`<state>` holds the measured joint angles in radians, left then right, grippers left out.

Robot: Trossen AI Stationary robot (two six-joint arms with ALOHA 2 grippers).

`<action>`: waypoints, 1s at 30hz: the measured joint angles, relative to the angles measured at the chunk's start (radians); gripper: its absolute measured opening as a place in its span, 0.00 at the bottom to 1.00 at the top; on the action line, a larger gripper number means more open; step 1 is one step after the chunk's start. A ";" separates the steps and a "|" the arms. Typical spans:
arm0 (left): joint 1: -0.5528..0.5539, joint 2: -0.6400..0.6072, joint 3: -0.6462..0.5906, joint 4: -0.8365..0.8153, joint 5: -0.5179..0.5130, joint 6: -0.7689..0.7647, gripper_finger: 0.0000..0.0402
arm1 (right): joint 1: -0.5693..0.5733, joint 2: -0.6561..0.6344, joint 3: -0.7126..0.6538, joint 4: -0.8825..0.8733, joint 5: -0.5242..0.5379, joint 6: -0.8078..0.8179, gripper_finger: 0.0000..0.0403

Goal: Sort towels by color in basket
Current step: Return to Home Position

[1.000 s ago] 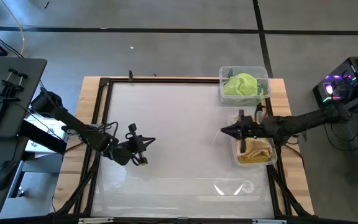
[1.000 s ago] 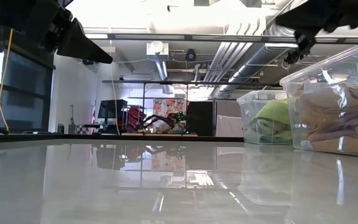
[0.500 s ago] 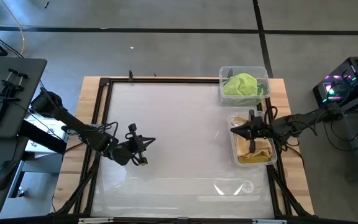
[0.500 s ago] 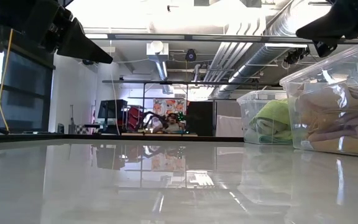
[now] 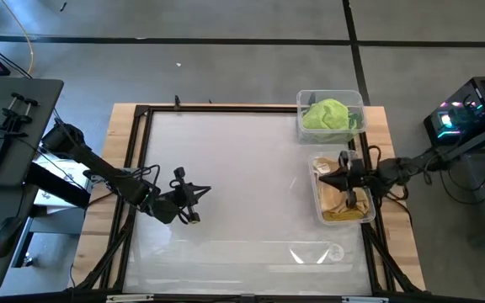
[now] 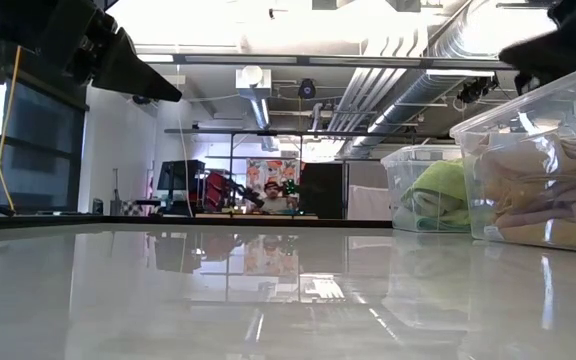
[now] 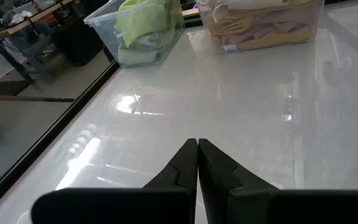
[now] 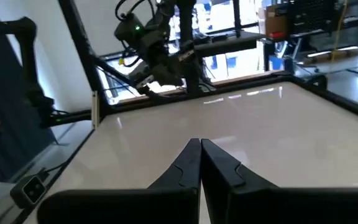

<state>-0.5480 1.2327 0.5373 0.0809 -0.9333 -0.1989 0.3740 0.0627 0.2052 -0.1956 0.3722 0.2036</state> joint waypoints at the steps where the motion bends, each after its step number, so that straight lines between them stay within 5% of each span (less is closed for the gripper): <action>1: 0.000 0.000 0.000 0.000 0.000 0.000 0.00 | 0.000 -0.028 -0.032 0.011 -0.002 0.005 0.00; 12: 0.053 -0.001 -0.001 0.001 0.019 0.008 0.00 | -0.095 -0.060 -0.171 0.185 -0.096 -0.067 0.00; 20: 0.061 -0.018 -0.001 0.004 0.042 0.010 0.00 | -0.262 -0.057 -0.195 0.214 -0.362 -0.044 0.00; 30: 0.042 -0.354 -0.025 -0.286 0.036 -0.102 0.00 | -0.347 -0.056 -0.195 0.213 -0.364 -0.063 0.00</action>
<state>-0.5056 0.8791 0.5121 -0.2053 -0.8977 -0.3008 0.0272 0.0067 0.0097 0.0177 0.0086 0.1408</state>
